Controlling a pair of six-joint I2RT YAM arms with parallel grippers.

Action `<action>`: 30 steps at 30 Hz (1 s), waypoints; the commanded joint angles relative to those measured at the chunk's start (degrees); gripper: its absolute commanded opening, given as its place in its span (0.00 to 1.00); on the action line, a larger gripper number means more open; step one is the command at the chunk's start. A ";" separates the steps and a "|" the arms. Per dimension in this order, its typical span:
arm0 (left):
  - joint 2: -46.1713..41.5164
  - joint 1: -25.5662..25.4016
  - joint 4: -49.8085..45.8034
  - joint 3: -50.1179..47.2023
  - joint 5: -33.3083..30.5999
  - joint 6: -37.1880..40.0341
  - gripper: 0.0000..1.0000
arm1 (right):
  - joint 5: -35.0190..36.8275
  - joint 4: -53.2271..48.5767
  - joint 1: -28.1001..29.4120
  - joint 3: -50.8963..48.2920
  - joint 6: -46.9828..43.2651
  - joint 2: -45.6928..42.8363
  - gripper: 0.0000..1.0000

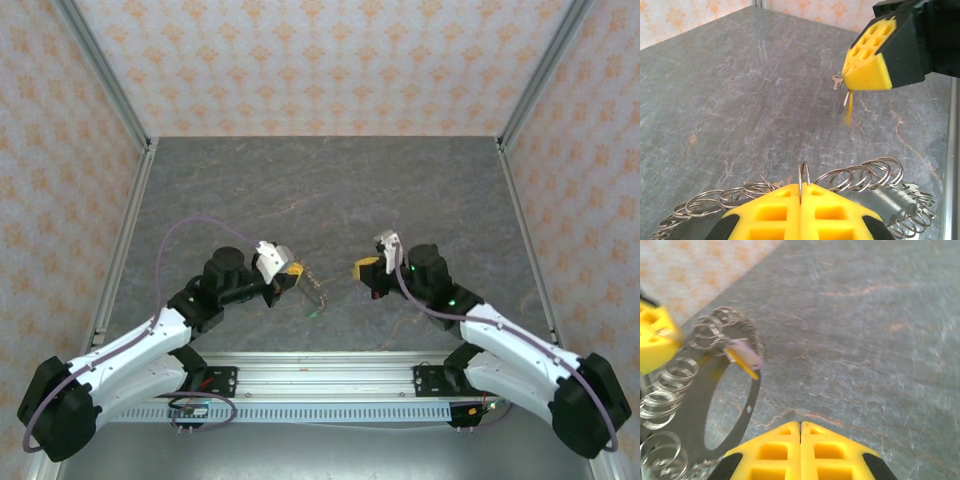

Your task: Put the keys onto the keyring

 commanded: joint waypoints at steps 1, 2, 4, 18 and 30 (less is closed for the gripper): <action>-1.85 -1.04 1.09 2.33 3.71 1.40 0.00 | -5.75 5.23 1.68 -1.15 -12.68 -4.53 0.00; -1.98 -1.29 0.64 2.58 4.29 1.97 0.00 | -6.90 5.30 2.47 -1.55 -15.25 -5.47 0.00; -1.99 -1.91 -0.87 3.32 5.53 3.58 0.00 | -8.57 5.62 4.08 -1.78 -20.67 -6.25 0.00; 0.40 -5.58 -4.06 4.28 6.15 8.83 0.00 | -8.15 8.26 9.26 3.81 -34.12 3.19 0.00; 2.07 -5.57 -0.56 2.25 3.38 7.00 0.00 | -12.23 10.90 9.34 3.44 -32.40 6.15 0.00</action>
